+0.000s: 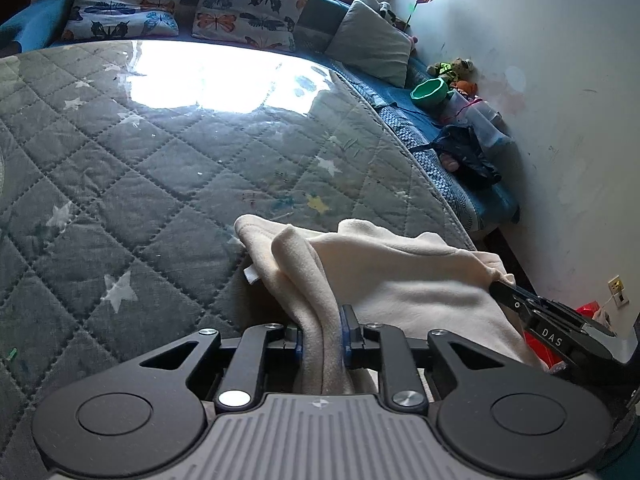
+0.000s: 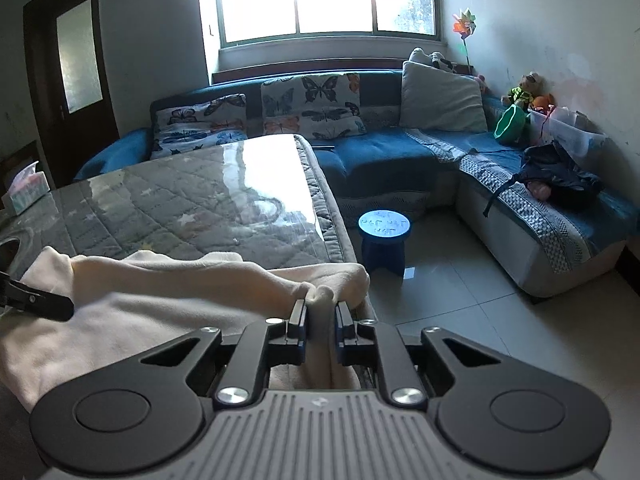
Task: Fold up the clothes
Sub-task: 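Lift the folded sweatshirt with both grippers and carry it across the table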
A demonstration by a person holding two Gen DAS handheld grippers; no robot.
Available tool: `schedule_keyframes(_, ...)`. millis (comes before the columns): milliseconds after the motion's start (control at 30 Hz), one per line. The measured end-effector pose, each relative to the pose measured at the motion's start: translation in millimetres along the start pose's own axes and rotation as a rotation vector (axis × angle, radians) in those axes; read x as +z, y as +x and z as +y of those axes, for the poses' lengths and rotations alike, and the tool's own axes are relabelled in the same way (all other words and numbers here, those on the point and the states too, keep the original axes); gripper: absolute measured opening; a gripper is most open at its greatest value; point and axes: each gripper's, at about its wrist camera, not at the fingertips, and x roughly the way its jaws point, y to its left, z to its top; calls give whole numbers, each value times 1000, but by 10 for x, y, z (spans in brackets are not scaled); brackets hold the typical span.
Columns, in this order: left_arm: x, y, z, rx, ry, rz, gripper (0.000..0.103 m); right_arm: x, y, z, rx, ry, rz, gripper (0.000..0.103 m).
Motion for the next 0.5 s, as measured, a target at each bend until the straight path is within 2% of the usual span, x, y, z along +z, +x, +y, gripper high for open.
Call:
schedule_keyframes(100,-3,-27,-27,13,14,-3,25,-2,-67,28,-12,-7,-12,18)
schedule_keyframes(233,-28,-73,-65,42,42,-16,42,-6,-157,66,-22,-13,-28,21)
schedule_keyframes(333,-55,-104,-89,61,57,-24,48,1,-268,117,-13,-23,-48,34)
schedule_keyframes(433,-88,-126,-103,75,65,-29,54,-18,-379,207,15,-33,-61,37)
schedule_keyframes(500,-119,-146,-115,87,75,-32,56,-29,-420,251,41,-34,-64,46)
